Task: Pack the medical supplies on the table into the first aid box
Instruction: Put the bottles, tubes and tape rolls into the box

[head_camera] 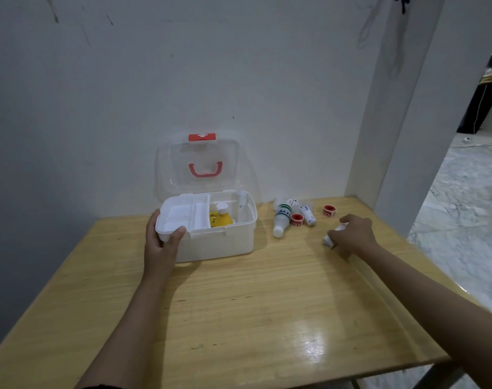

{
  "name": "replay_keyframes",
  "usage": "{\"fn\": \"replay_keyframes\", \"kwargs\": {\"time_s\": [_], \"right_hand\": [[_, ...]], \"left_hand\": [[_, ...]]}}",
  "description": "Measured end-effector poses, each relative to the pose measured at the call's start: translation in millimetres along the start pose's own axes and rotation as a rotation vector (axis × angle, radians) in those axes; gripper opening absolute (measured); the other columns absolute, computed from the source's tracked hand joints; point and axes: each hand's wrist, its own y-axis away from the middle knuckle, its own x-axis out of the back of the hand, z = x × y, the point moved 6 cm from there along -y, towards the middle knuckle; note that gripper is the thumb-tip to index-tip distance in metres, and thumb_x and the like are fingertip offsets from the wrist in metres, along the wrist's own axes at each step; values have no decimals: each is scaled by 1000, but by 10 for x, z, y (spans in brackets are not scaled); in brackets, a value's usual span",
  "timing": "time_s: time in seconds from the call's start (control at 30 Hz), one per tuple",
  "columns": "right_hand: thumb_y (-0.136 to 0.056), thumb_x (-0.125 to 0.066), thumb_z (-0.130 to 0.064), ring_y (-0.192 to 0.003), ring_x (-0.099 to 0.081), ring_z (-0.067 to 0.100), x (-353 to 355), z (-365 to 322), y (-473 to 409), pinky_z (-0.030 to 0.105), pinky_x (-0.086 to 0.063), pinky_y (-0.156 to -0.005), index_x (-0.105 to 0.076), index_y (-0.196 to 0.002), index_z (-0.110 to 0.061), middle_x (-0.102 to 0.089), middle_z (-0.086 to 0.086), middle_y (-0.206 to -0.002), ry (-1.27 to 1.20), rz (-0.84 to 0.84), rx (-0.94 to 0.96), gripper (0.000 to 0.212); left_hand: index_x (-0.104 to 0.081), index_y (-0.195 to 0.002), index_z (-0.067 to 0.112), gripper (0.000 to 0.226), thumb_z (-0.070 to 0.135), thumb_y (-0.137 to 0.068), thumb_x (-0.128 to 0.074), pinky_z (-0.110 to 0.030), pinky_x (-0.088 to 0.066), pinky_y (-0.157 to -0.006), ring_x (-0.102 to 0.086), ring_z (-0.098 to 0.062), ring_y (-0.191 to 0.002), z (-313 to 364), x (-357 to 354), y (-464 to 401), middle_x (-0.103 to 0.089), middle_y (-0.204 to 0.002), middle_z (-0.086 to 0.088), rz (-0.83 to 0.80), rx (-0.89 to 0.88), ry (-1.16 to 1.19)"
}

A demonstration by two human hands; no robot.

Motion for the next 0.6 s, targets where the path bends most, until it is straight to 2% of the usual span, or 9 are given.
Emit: {"fn": "replay_keyframes", "kwargs": {"time_s": [0.07, 0.13, 0.2, 0.3, 0.4, 0.47, 0.6], "right_hand": [[-73, -71, -18, -109, -53, 28, 14, -17, 11, 30, -42, -77, -55, -123, -5, -48, 19, -130, -18, -4, -33, 54], [-70, -73, -12, -96, -59, 25, 29, -68, 30, 30, -44, -73, -59, -116, -1, -59, 17, -119, -65, -1, -35, 49], [-67, -76, -7, -86, -62, 24, 27, -118, 58, 39, -53, -77, -64, -107, -1, -64, 15, -110, -164, 0, -49, 42], [-65, -76, 1, -91, -62, 28, -3, -318, 130, 47, -57, -83, -66, -108, -2, -61, 14, -106, -421, -53, -55, 44], [-68, -73, 5, -79, -64, 26, 15, -754, 257, 41, -58, -75, -65, -110, -1, -64, 18, -97, -646, -131, 20, 44], [-70, -74, 2, -82, -67, 25, 44, -1138, 403, 36, -59, -71, -65, -112, -4, -66, 17, -99, -673, -186, 116, 43], [-75, -71, 2, -81, -67, 20, -68, -1879, 712, 18, -56, -55, -64, -112, -2, -68, 18, -100, -722, -371, 219, 37]], "left_hand": [[-34, -141, 29, 77, 38, -71, -64, -15, -41, -78, -46, -12, -118, -1, 1, 3, -44, -134, 8, 1, 2, 6], [-35, -140, 30, 76, 37, -71, -64, -16, -42, -79, -47, -13, -118, -5, 2, 6, -45, -134, 8, 3, 4, 12], [-36, -140, 32, 76, 38, -70, -65, -19, -42, -82, -47, -14, -120, -16, 5, 1, -45, -134, 9, 1, 11, 13], [-35, -139, 35, 83, 49, -63, -67, -22, -43, -84, -47, -13, -120, -30, 10, -3, -45, -134, 10, -12, 28, 11], [-35, -139, 36, 89, 56, -59, -66, -26, -44, -88, -47, -14, -121, -39, 22, -5, -46, -137, 8, -17, 37, 8], [-36, -139, 36, 88, 56, -58, -66, -27, -44, -89, -47, -15, -122, -34, 25, -4, -46, -137, 8, -21, 35, 13], [-36, -138, 36, 88, 57, -58, -67, -26, -46, -86, -49, -15, -121, -16, 28, 5, -48, -135, 8, -28, 36, 18]]}}
